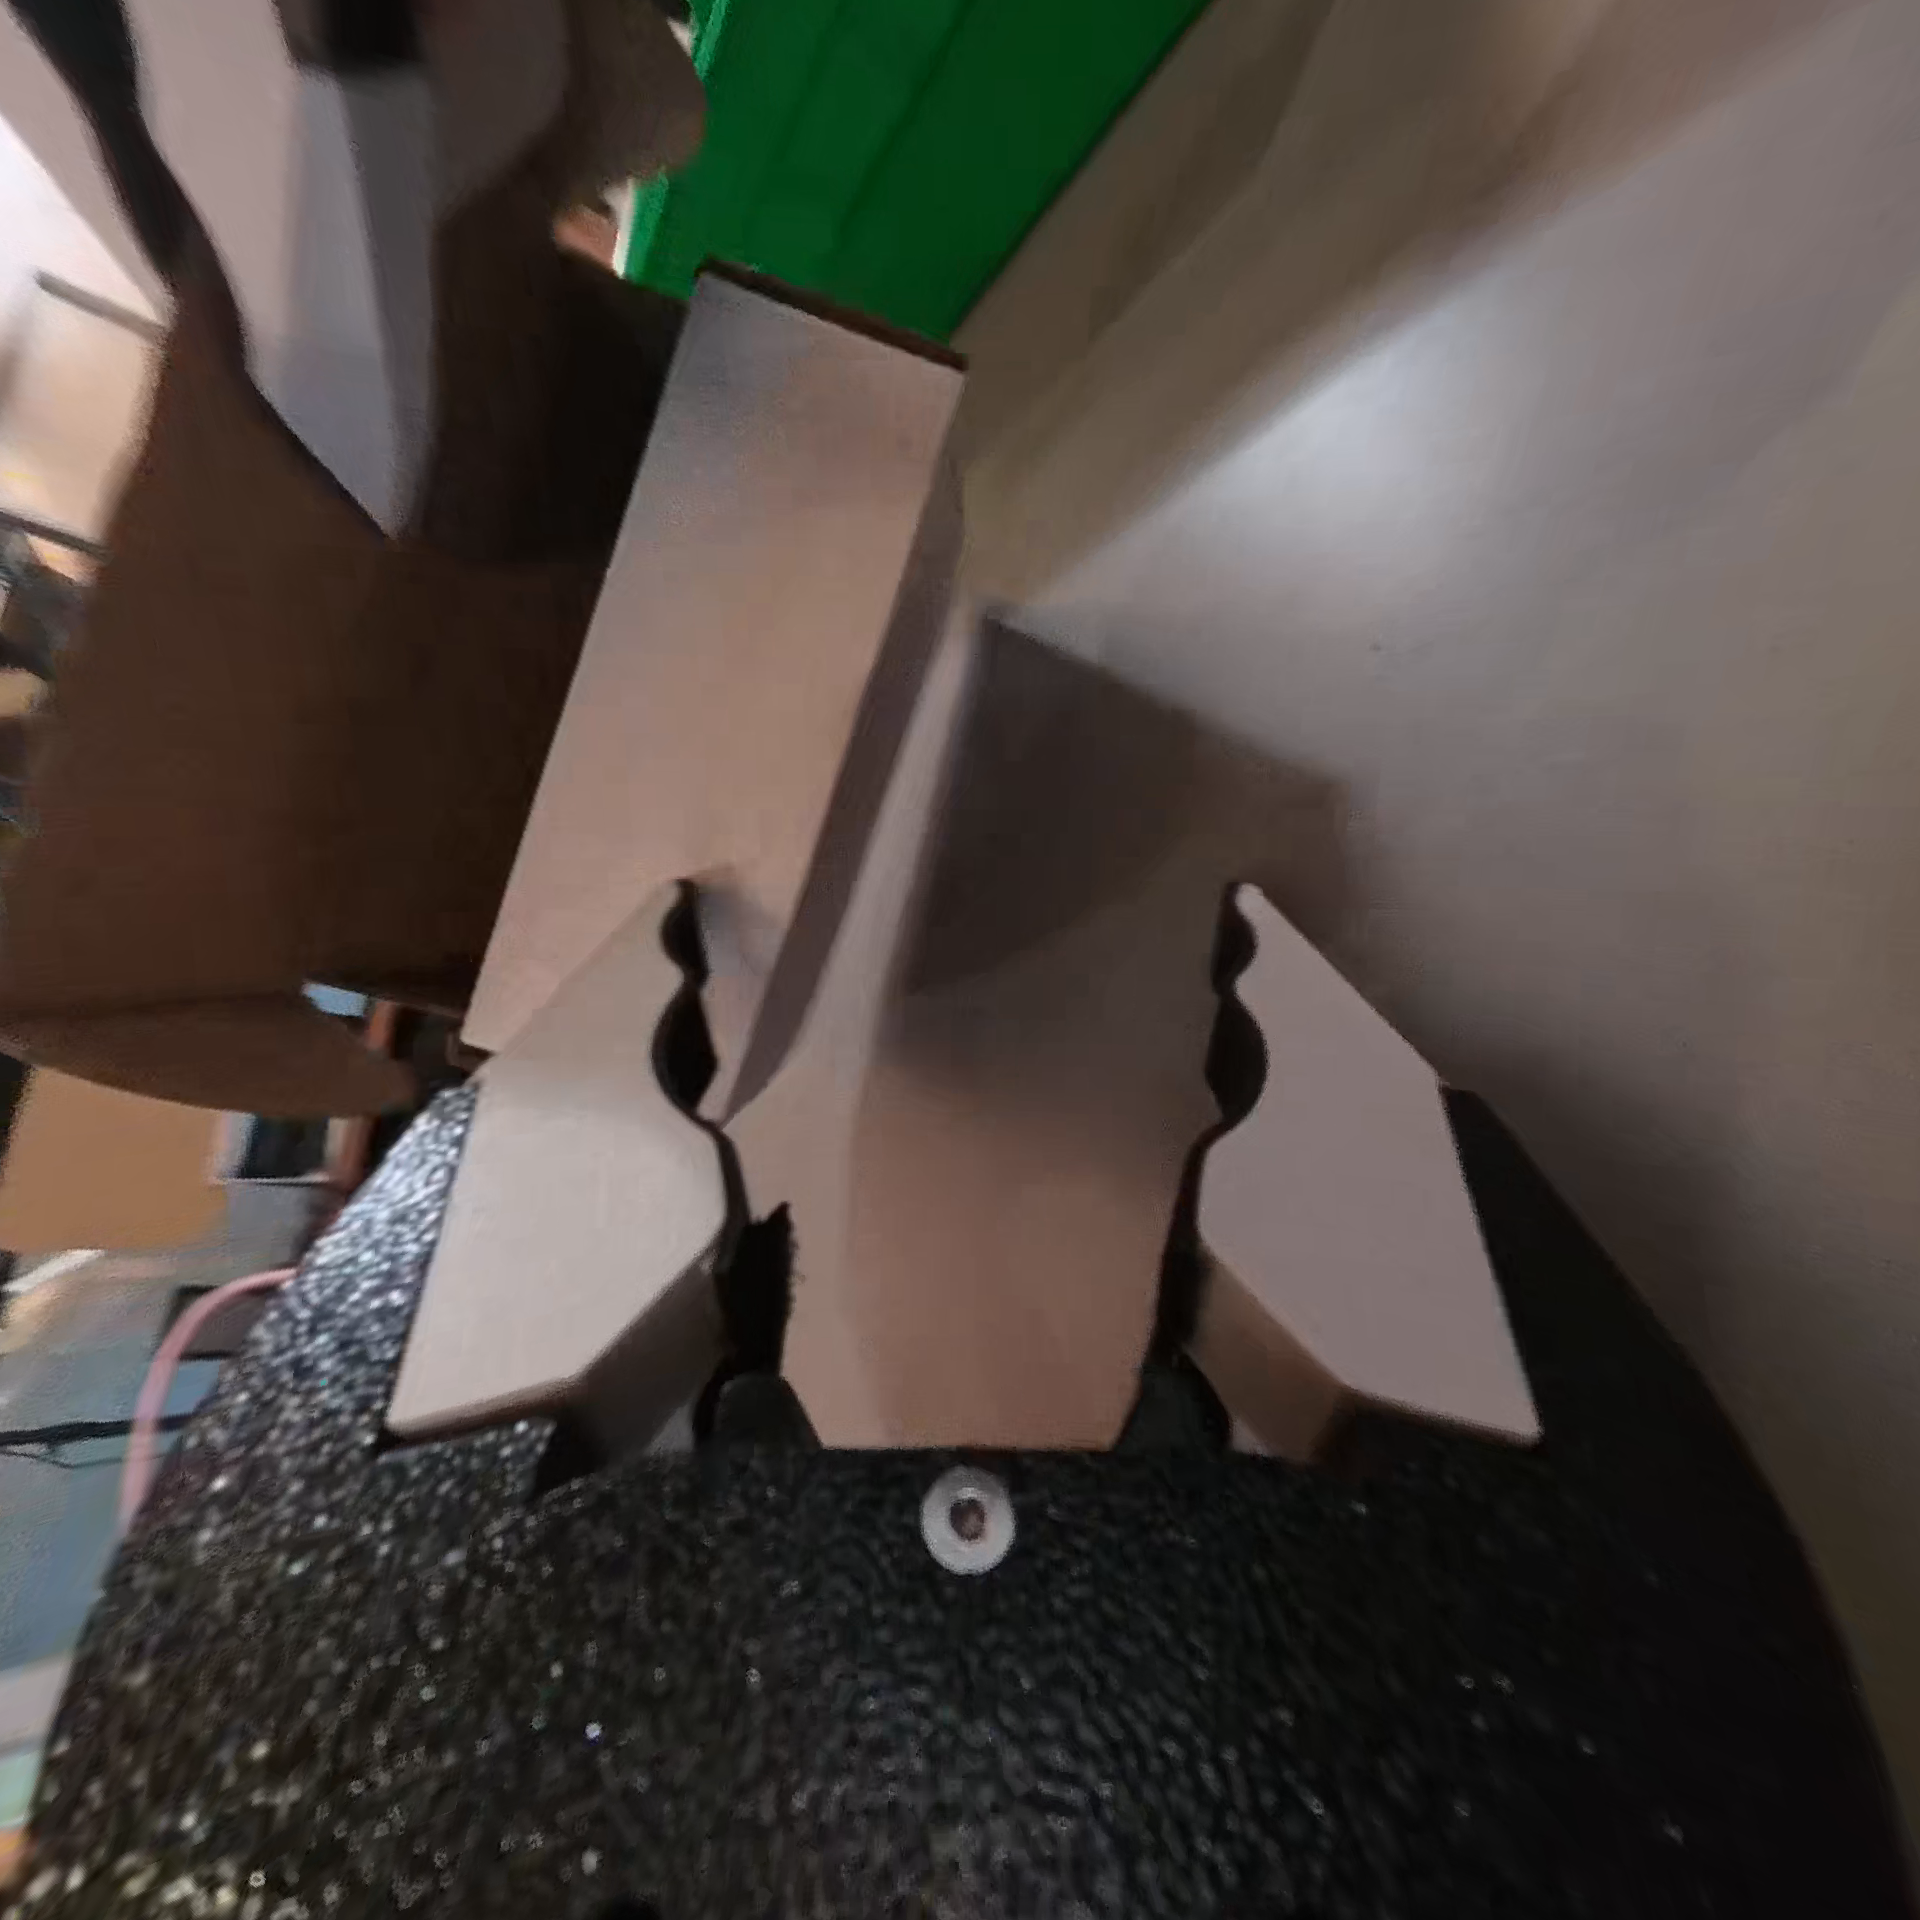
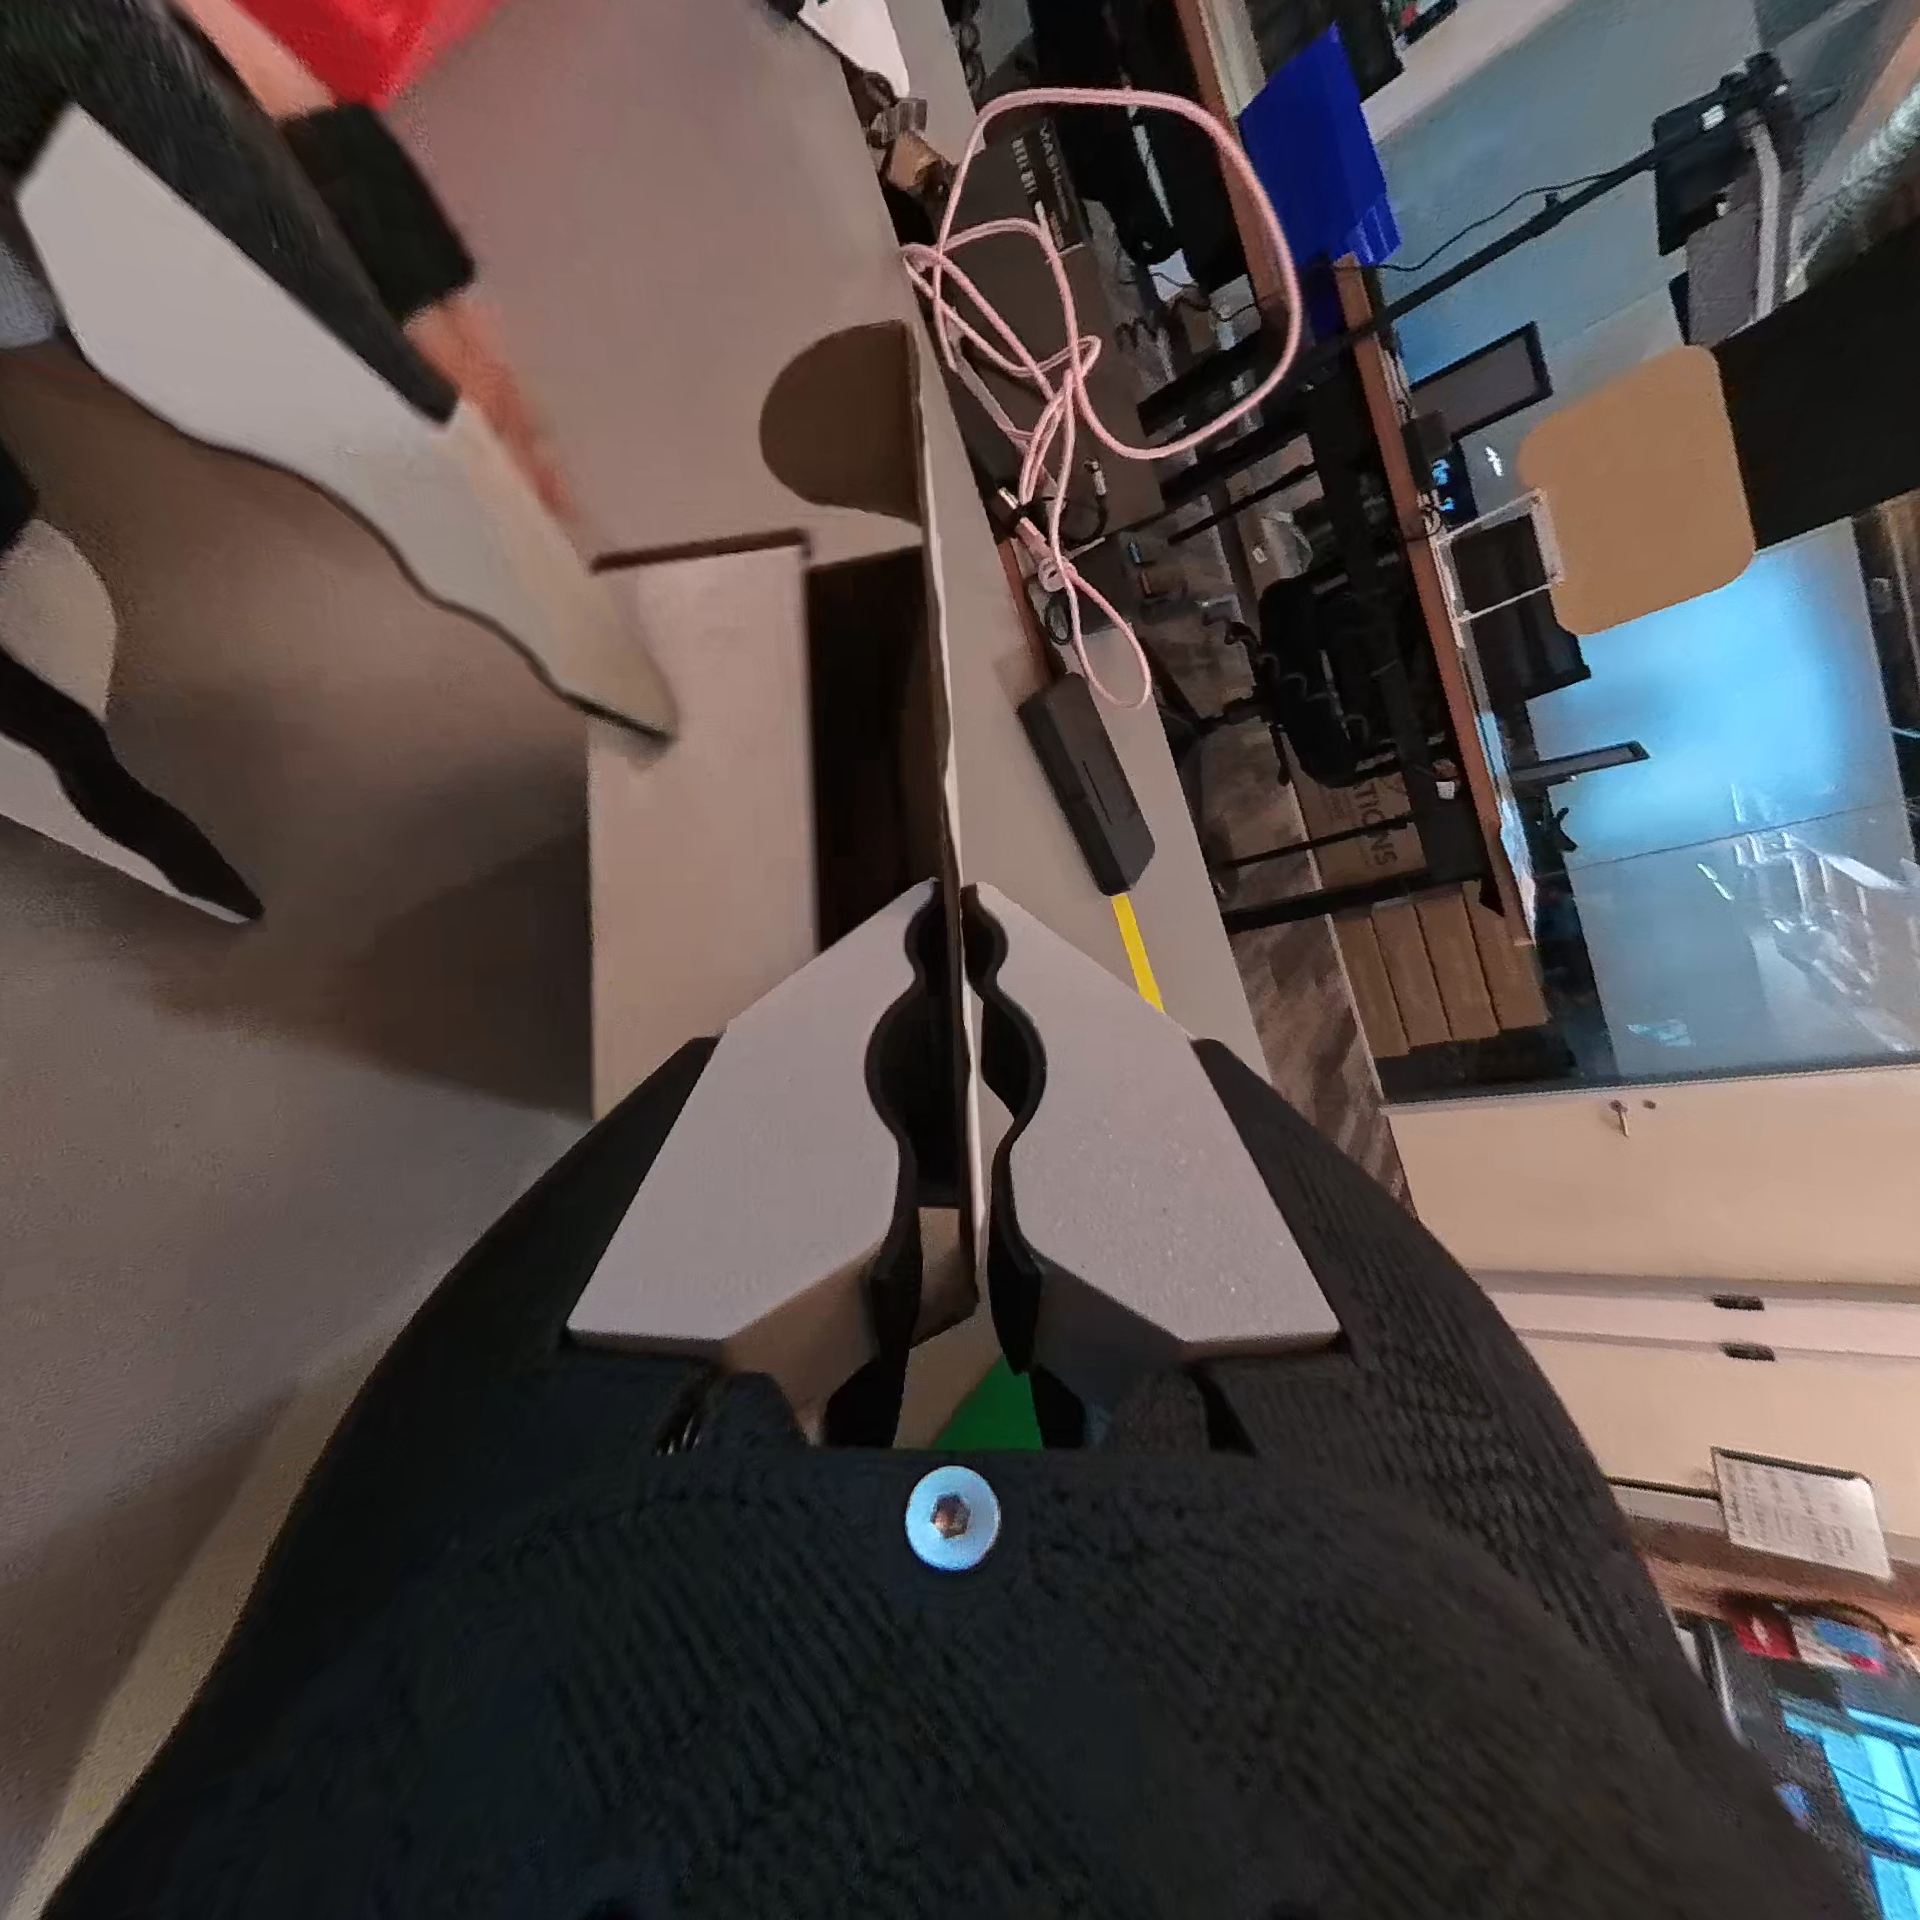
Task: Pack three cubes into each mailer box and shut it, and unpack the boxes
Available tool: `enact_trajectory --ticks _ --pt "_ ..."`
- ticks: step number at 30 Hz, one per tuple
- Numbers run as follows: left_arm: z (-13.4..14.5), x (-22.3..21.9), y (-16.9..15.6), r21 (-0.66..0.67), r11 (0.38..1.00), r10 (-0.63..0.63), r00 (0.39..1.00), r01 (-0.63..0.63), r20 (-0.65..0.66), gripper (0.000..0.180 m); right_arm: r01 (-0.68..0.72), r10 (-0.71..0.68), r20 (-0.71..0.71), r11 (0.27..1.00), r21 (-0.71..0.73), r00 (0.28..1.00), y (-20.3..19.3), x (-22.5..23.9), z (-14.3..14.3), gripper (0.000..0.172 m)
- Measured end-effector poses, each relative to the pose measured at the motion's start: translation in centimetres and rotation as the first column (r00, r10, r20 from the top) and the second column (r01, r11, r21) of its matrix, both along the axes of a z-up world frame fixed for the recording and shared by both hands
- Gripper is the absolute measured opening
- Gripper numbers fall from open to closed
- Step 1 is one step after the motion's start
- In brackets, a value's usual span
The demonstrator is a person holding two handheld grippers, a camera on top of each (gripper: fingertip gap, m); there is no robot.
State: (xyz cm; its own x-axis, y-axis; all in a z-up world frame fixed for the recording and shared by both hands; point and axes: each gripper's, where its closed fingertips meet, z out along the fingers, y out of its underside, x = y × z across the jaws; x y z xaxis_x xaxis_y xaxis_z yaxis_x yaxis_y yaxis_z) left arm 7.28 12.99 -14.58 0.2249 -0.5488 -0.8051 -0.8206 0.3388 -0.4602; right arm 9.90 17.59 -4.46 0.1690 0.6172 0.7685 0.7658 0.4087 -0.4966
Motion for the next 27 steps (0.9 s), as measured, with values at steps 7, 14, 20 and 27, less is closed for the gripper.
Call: enact_trajectory --ticks 7,14,20,27 --pt "1.3 1.0 -0.6 0.065 0.997 -0.05 0.998 0.047 0.046 0.095 -0.012 0.012 -0.018 1.0 0.024 1.0 0.2 0.3 0.6 0.0" --pt "0.1 0.6 0.1 -0.004 1.0 0.011 1.0 -0.011 0.03 0.095 -0.103 0.104 -0.005 0.993 0.059 0.995 -1.7 -0.7 1.1 0.001" --pt "-1.3 0.5 -0.3 -0.057 0.998 0.013 0.999 -0.015 -0.033 0.046 -0.079 0.08 -0.006 0.995 0.06 0.997 -0.2 -1.0 2.2 0.001" --pt "-0.9 0.5 -0.3 -0.001 1.0 0.031 0.996 -0.032 -0.084 0.023 -0.008 0.012 0.108 0.999 -0.031 0.994 7.9 -3.4 2.3 0.002"
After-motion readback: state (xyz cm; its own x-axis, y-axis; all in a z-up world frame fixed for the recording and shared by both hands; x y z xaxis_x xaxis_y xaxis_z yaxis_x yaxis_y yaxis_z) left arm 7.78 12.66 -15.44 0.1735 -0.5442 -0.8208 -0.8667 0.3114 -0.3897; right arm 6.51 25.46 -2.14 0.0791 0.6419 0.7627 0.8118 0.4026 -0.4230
